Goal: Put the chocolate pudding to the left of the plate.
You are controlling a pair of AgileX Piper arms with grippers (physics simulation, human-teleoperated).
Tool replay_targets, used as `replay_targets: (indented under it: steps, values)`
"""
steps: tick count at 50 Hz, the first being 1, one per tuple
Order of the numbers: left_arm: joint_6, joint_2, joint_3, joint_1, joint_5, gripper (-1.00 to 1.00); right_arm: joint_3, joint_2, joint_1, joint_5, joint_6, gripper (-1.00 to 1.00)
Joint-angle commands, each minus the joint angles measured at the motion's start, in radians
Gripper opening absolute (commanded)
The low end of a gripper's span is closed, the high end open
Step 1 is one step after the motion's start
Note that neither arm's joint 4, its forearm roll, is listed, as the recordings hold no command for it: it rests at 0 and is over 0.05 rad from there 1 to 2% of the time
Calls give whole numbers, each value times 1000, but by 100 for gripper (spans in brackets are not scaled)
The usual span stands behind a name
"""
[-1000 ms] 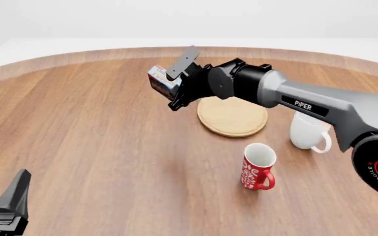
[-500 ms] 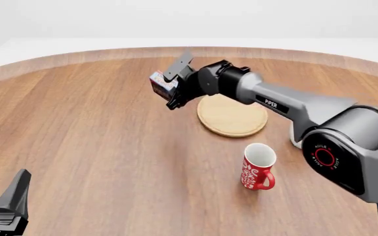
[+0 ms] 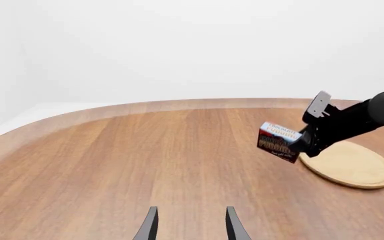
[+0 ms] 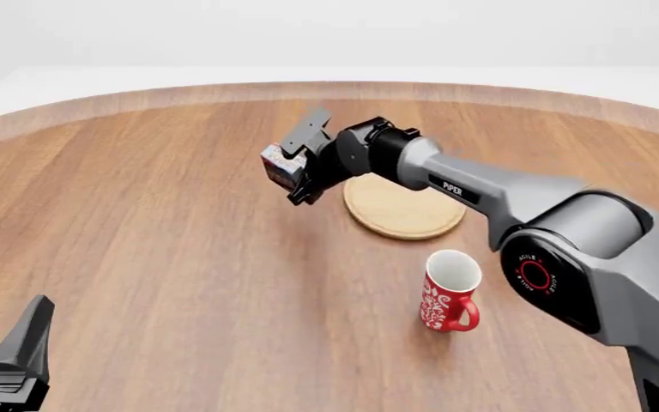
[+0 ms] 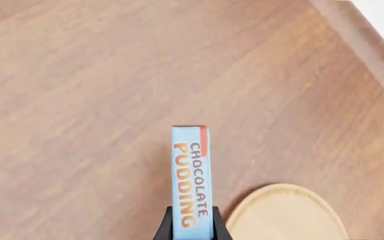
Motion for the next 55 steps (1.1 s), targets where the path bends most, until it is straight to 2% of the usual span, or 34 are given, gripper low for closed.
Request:
replay_targets:
  steps: [1,24,40,42,55]
  values:
    - [0,0,0,0,0,100,-8,13,8,11,26,-100]
    - [0,0,0,0,0,100,-49,39,10,62,30,-100]
    - [0,0,0,0,0,100,-126,85,2,134,26,-100]
    - [0,0,0,0,0,100,-131,91,0,143,12,-100]
    - [0,0,0,0,0,100,-174,116,7,187,20,-100]
